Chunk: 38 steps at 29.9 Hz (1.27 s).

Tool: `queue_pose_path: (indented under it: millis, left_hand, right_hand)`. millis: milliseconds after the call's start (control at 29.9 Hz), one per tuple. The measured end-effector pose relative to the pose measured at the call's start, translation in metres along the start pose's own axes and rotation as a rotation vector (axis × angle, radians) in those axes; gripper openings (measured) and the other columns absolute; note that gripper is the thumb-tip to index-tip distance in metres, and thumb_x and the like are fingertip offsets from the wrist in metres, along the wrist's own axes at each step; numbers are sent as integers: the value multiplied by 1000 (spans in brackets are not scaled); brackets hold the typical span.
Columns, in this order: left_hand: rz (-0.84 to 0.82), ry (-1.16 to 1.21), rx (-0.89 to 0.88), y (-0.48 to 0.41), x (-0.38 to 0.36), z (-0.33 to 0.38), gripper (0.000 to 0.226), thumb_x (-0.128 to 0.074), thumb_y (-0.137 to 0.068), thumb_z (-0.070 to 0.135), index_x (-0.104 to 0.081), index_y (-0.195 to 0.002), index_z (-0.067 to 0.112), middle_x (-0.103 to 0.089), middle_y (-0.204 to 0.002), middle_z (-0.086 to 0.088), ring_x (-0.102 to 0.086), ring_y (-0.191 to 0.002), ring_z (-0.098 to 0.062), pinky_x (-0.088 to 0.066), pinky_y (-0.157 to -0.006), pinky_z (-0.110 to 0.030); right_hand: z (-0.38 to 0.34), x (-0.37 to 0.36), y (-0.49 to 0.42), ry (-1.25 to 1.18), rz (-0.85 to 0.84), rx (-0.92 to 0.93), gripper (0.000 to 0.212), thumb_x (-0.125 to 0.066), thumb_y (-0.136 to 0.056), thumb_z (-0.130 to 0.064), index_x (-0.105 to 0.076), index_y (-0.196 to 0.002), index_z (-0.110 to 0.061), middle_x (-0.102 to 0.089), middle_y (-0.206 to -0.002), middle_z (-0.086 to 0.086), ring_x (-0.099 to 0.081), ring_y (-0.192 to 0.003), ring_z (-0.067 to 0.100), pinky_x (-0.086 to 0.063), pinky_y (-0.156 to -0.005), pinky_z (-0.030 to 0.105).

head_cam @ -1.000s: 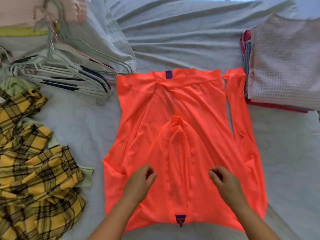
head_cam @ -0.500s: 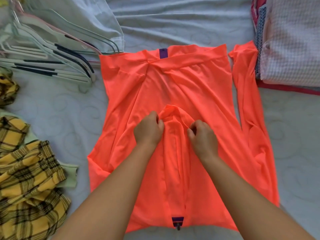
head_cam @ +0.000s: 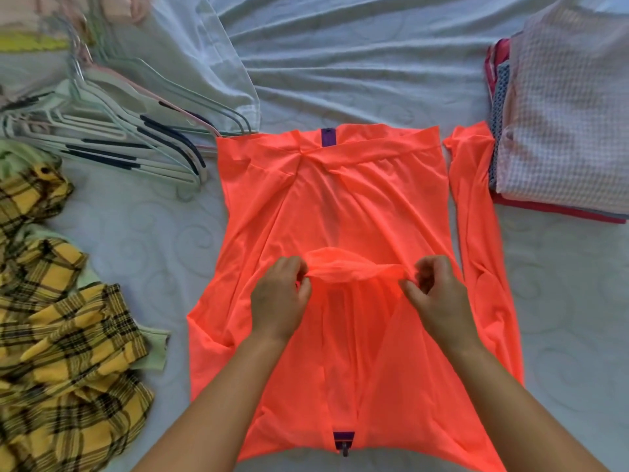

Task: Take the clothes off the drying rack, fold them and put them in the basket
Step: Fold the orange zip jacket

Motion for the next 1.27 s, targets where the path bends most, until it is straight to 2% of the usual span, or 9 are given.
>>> queue_pose_path:
  millis: [234, 434, 568, 702, 836, 1003, 1136, 1203, 1270]
  left_hand:
    - [47, -136, -301, 10, 10, -1, 12, -48, -72, 25, -46, -84, 23, -57, -70, -3, -54, -66, -23, -33, -60, -32]
    - [-25, -371, -450, 51, 1, -28, 29, -48, -69, 17, -46, -98, 21, -57, -71, -4, -56, -62, -26, -28, -61, -35]
    - [-211, -37, -193, 71, -6, -51, 62, -74, -65, 31, -45, -118, 14, -55, -100, -4, -55, -84, -14, -40, -77, -22]
    - [22, 268, 210, 51, 8, -57, 36, -62, -77, 30, -58, -103, 4, -51, -92, -4, -47, -72, 3, -39, -72, -20]
    - [-49, 206, 261, 5, -4, -54, 30, -73, -76, 8, -62, -100, -4, -58, -96, -21, -54, -82, -26, -37, -78, -25]
    - [-294, 119, 303, -25, -29, -49, 24, -72, -77, 11, -64, -96, -1, -65, -96, -19, -59, -91, -29, -37, -73, -30]
    - [-135, 356, 458, -21, -21, -65, 28, -66, -79, 0, -60, -106, -2, -59, -87, -12, -53, -82, -21, -42, -76, -28]
    - [-28, 424, 571, -4, -13, -75, 26, -66, -80, 1, -56, -104, 4, -54, -82, -7, -55, -80, -26, -48, -81, -43]
    - [-15, 404, 551, 20, -8, -73, 21, -66, -80, 0, -54, -94, 12, -57, -81, -8, -59, -80, -31, -49, -80, -42]
  right_hand:
    - [0, 24, 14, 159, 93, 157, 16, -55, -66, -4, -55, -82, -7, -50, -79, 1, -46, -68, 15, -30, -62, 22]
    - [36, 16, 49, 451, -110, 268, 16, -53, -63, -12, -54, -80, -13, -52, -79, 7, -55, -72, 28, -43, -64, 36]
    - [59, 6, 58, 541, -238, 161, 34, -81, -63, -16, -61, -90, -9, -54, -86, 10, -60, -76, 33, -53, -64, 40]
    - [45, 2, 47, 348, -118, 47, 37, -57, -79, -40, -61, -94, -6, -57, -91, 11, -58, -85, 29, -42, -78, 32]
    - [31, -22, 5, 241, -106, -50, 35, -61, -83, -29, -63, -102, 0, -59, -97, 20, -56, -94, 35, -38, -84, 34]
    - [20, -38, -35, 182, -224, -161, 15, -68, -81, -13, -68, -92, -3, -66, -86, 11, -60, -85, 23, -38, -72, 27]
    - [7, -23, -42, -187, -109, -143, 8, -64, -84, -7, -63, -90, -11, -56, -74, -8, -52, -62, -13, -37, -62, 4]
    - [12, -13, -39, -263, -38, -164, 11, -59, -88, -7, -59, -96, -14, -56, -81, -9, -50, -62, -17, -38, -63, 2]
    - [19, -3, -26, -311, 28, -226, 10, -55, -91, -9, -57, -90, -19, -57, -83, -3, -51, -62, -13, -39, -63, 4]
Point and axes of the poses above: each hand's wrist, its own y-axis away from the middle knuckle, its own x-axis out of the back of the hand, z = x × y, the point moved 3 cm from there along -y, towards the middle knuckle
